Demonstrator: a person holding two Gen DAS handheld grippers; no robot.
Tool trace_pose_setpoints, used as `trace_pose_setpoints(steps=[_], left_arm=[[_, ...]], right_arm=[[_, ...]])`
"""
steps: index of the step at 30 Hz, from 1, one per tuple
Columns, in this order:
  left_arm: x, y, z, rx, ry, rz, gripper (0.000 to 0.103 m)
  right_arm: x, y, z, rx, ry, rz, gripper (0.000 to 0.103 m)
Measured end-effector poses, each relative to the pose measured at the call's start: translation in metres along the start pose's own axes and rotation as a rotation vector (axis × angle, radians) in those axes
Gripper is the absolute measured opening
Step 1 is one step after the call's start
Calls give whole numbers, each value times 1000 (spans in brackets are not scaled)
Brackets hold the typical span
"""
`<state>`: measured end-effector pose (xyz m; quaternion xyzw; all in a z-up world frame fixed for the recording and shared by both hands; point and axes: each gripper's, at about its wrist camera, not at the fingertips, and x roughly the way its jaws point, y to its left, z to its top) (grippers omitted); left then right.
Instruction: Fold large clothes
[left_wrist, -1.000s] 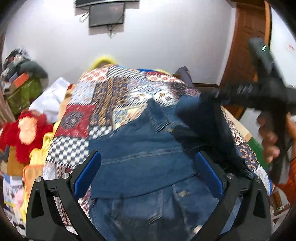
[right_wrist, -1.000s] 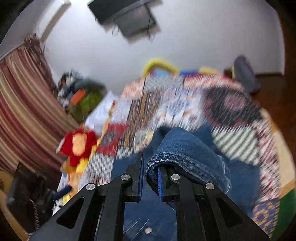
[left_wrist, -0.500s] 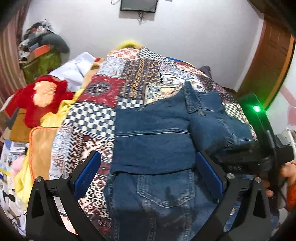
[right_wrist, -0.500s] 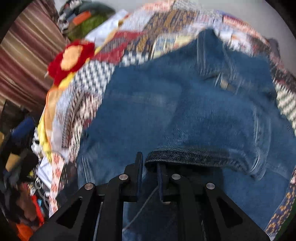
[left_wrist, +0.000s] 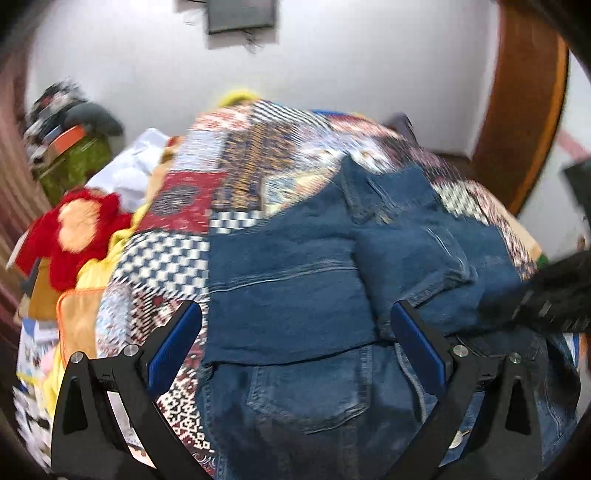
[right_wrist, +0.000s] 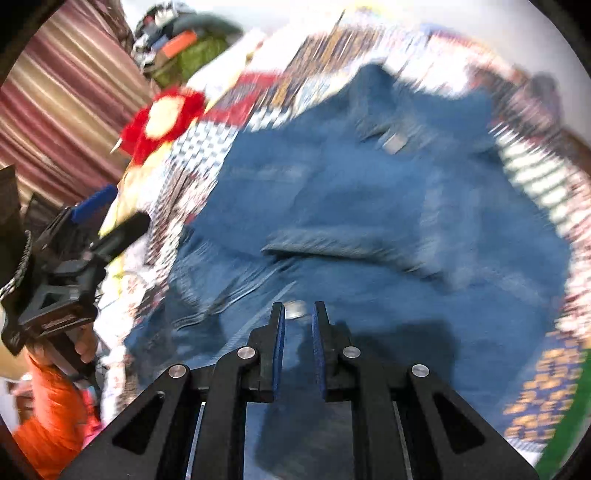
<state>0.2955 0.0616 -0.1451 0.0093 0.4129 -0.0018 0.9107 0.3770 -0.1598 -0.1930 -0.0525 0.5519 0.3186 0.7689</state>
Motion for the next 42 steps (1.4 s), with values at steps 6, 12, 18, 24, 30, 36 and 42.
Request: trace_pose_setpoints(steps=[6, 12, 18, 24, 30, 36, 42], left_arm=[[50, -59, 19, 156, 128, -16, 103], [88, -117, 20, 331, 209, -31, 103], [120, -168, 10, 565, 194, 55, 103], [131, -167, 13, 621, 123, 152, 96], [127, -90, 31, 369, 158, 182, 92], [116, 6, 18, 100, 221, 150, 92], [114, 62, -19, -149, 276, 18, 94]], right_arm=[[-49, -48, -11, 6, -136, -212, 11], [-49, -100, -25, 72, -115, -300, 11], [-14, -137, -45, 137, -31, -289, 11], [8, -145, -60, 126, -36, -280, 11], [8, -135, -71, 26, -66, -329, 11], [3, -136, -79, 38, -51, -358, 11], [4, -155, -91, 123, 5, -455, 12]])
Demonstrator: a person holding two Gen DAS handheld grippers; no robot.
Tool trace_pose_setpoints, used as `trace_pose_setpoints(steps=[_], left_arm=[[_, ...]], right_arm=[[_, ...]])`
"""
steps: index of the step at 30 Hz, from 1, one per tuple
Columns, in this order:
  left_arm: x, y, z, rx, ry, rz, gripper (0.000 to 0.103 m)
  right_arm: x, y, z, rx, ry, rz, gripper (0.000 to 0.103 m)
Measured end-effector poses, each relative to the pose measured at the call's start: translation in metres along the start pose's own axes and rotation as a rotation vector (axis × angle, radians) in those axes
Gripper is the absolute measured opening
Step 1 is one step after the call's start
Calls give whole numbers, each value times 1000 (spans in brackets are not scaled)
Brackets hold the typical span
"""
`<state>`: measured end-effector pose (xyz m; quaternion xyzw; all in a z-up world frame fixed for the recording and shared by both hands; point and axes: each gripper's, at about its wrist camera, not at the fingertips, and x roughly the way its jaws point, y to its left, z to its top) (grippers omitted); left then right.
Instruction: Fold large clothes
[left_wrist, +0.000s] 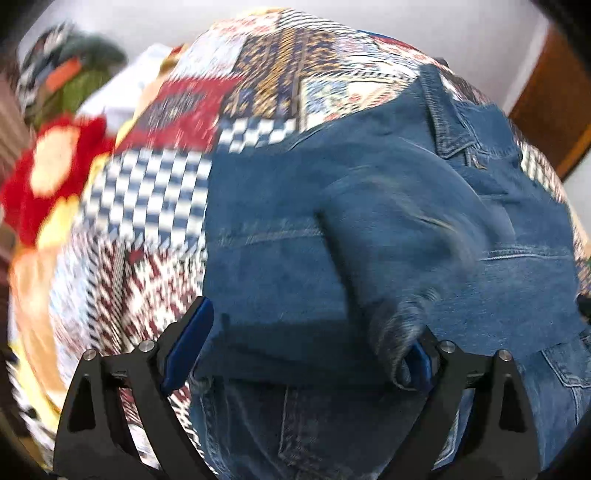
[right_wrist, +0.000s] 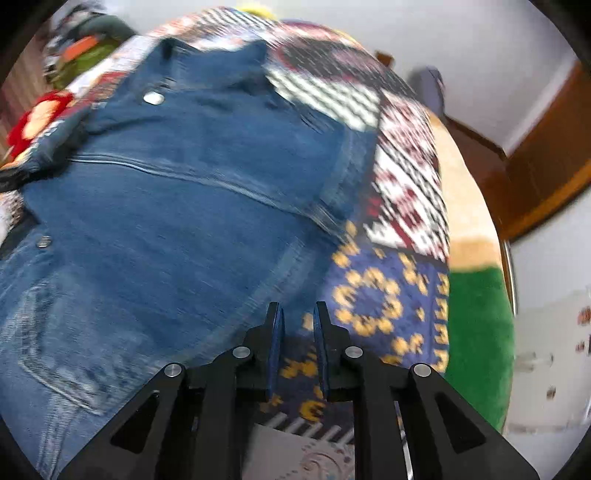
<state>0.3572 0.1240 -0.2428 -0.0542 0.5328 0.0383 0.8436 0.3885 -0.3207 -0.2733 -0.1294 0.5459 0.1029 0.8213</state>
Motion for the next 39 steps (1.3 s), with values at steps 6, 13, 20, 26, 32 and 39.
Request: trace_pose_setpoints(steps=[6, 13, 20, 26, 32, 39], left_arm=[[9, 31, -25, -101, 28, 40, 95], [-19, 66, -38, -179, 1, -41, 95], [-29, 46, -21, -104, -48, -70, 95], [10, 28, -23, -21, 35, 13, 96], [24, 48, -37, -111, 31, -82, 103], [26, 57, -48, -175, 36, -134, 103]], right_arm=[[-1, -3, -4, 23, 9, 0, 12], [-19, -4, 14, 74, -13, 19, 12], [-19, 2, 56, 103, -45, 89, 12], [25, 7, 60, 41, -17, -68, 12], [18, -2, 50, 40, -46, -61, 13], [15, -5, 37, 18, -117, -271, 88]])
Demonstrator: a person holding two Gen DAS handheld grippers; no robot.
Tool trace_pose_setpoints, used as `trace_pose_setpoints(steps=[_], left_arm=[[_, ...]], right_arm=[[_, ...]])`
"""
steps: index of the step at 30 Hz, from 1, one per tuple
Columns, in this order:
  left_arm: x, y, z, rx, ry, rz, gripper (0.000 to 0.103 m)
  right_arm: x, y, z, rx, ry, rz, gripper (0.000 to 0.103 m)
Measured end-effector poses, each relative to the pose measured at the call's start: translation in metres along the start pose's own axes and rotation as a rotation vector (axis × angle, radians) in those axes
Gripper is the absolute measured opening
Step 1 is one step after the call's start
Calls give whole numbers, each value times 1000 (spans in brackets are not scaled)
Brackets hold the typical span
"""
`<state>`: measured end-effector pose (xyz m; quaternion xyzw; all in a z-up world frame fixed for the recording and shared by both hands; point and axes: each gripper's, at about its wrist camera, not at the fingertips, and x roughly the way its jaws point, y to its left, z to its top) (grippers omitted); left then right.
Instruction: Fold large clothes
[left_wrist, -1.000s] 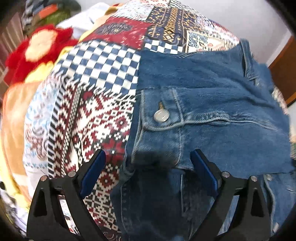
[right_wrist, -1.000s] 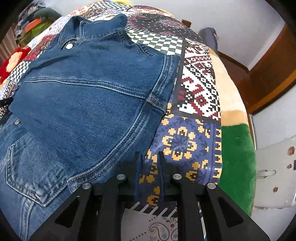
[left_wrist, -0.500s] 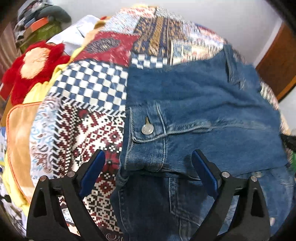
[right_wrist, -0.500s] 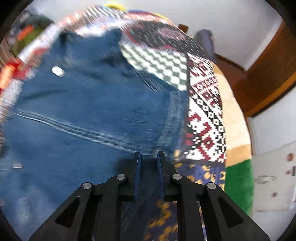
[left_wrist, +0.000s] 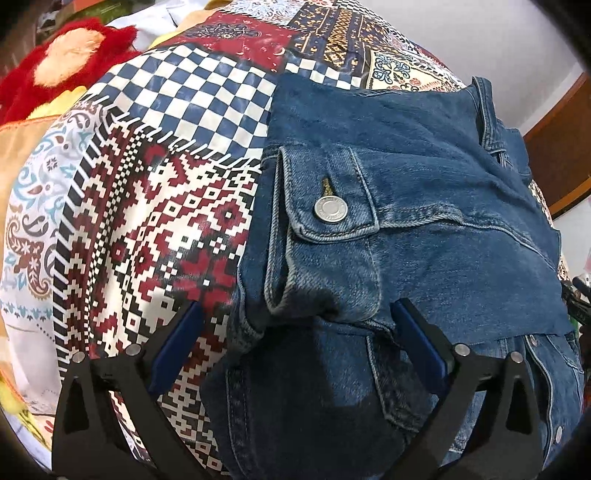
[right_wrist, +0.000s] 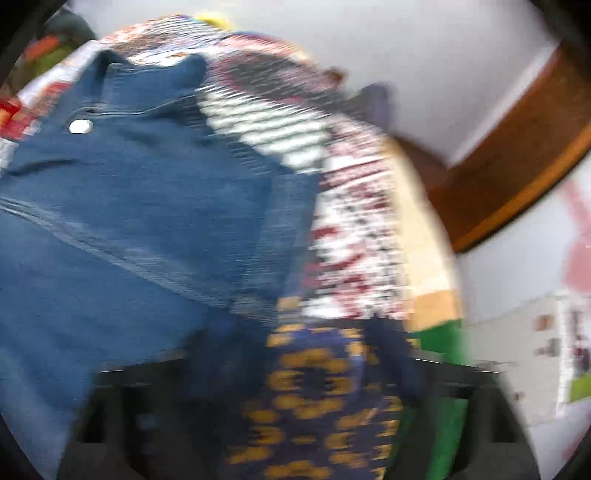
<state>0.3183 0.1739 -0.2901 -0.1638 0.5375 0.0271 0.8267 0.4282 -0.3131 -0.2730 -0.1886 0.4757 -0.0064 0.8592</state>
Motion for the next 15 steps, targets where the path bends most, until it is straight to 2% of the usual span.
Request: trace_pose_setpoints(steps=[3, 6, 12, 15], left_arm=[[-11, -1, -4, 10, -3, 27, 103], [-27, -3, 1, 20, -23, 49, 103], [-59, -4, 25, 31, -111, 58, 103], [-56, 1, 47, 7, -111, 33, 103]], right_arm=[[1, -23, -5, 104, 28, 123, 88], [-1, -43, -2, 190, 62, 208, 88], [-17, -63, 18, 315, 19, 379, 88], [-11, -63, 30, 348, 15, 455, 88]])
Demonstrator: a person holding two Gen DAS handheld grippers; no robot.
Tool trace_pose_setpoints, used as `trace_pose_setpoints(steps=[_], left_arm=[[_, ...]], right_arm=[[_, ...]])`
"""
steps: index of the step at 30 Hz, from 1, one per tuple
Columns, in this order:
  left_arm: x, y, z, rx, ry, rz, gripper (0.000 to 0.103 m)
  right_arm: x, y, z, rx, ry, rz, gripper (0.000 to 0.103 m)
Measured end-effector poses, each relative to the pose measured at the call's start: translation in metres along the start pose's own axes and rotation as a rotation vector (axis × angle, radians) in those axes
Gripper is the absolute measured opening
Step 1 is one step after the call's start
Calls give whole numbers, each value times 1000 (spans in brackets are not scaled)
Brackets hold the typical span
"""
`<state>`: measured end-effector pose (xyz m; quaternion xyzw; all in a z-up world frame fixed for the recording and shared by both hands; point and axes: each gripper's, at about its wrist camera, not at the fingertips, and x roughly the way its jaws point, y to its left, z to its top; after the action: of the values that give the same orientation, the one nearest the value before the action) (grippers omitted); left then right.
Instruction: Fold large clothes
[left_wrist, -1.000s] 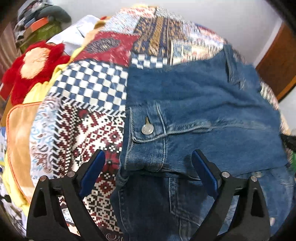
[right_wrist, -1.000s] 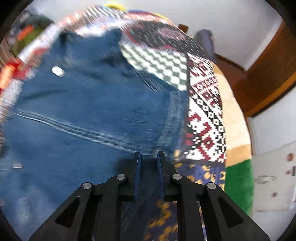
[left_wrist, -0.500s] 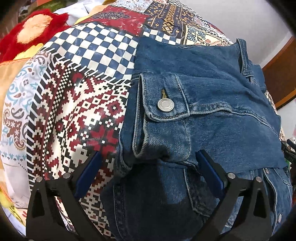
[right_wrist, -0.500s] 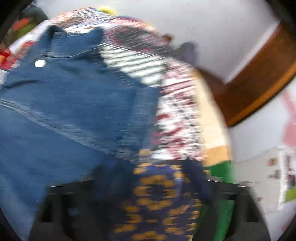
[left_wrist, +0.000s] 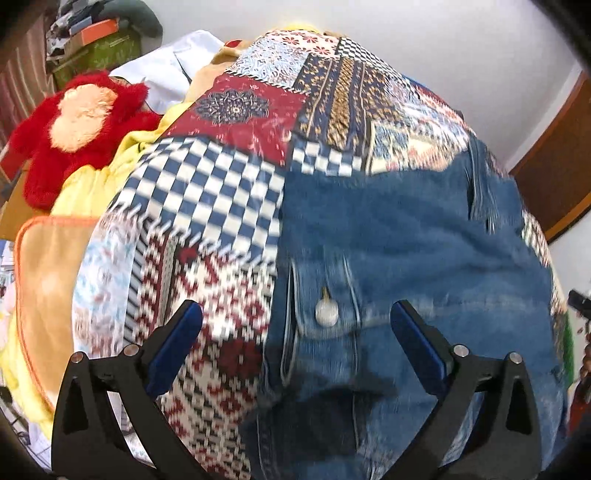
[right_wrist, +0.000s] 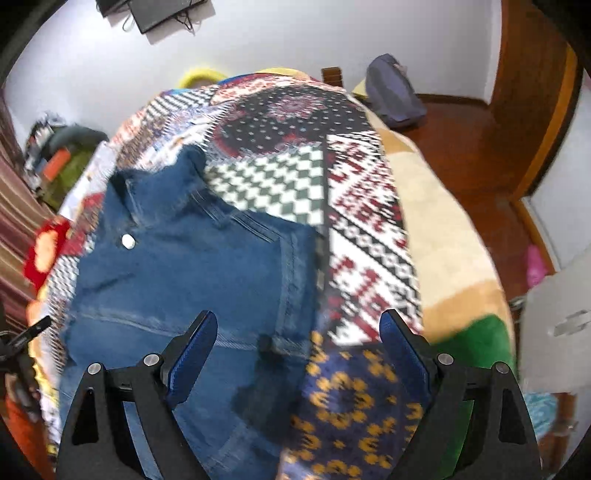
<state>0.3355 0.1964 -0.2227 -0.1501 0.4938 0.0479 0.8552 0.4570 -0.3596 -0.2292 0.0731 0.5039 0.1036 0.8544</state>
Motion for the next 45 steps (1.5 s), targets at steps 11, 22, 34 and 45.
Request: trace_pose_setpoints(steps=[11, 22, 34, 45], left_arm=[[102, 20, 66, -146, 160, -117, 74], [126, -2, 91, -87, 102, -126, 24], [99, 3, 103, -12, 16, 130, 6], [109, 6, 104, 37, 20, 201, 9]], right_arm=[[63, -16, 29, 137, 93, 129, 81], [80, -18, 32, 120, 71, 166, 16], [75, 56, 116, -150, -66, 38, 13], [139, 69, 133, -231, -54, -110, 14]])
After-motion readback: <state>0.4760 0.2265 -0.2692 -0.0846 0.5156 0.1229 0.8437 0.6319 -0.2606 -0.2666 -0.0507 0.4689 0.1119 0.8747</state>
